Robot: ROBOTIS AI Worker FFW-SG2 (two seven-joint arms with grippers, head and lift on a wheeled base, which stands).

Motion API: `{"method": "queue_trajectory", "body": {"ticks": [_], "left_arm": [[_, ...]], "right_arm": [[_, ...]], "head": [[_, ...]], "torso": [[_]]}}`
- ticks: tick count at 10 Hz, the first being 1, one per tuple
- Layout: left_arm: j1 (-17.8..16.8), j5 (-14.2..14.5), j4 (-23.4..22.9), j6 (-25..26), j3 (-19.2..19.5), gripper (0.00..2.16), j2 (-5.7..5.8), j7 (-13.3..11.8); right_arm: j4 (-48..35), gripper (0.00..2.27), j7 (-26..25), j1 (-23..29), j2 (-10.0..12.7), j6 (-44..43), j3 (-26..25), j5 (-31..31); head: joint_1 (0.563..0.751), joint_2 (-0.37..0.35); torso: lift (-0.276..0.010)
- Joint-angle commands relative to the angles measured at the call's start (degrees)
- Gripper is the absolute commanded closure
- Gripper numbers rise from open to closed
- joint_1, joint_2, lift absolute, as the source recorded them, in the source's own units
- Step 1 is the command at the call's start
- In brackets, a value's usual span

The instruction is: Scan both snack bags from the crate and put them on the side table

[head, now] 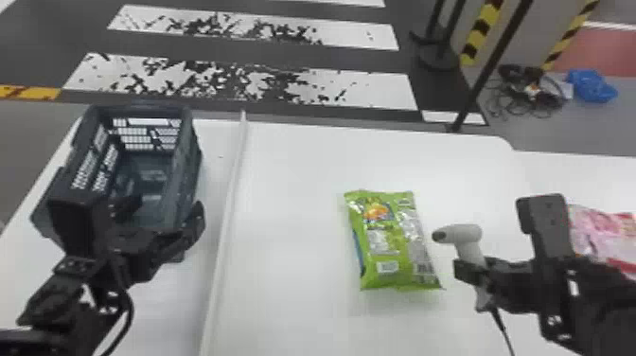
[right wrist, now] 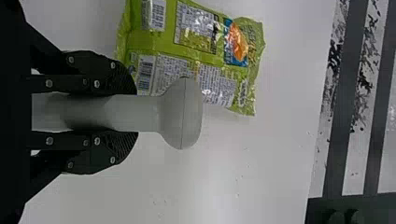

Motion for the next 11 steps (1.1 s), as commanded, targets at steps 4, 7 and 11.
{"method": "queue_trajectory", "body": {"ticks": [4,7,11], "left_arm": [[0.85,-0.12,-1.53,0.18,0.0,0.09,0.08,0.0],[0.76,-0.21,-1.61,0.35,-0.62,0.09,0.08,0.0],[0.67,-0.04,-1.61,0.7,-0.79,0.09,0.52,-0.09]], "right_arm": [[17.88,2.25,-1.14,-9.46,-2.71,-13.15,-2.77,-0.67],[29.04,2.25,-1.84,-12.18,-3.33,-25.46,-2.68,-0.06],[38.09,2.25,-1.84,-14.2,-3.94,-30.91,-2.16,1.0]], "head": [[0.695,-0.18],[0.695,-0.219],[0.695,-0.253]], "torso": [[-0.087],[-0.087],[-0.087]]}}
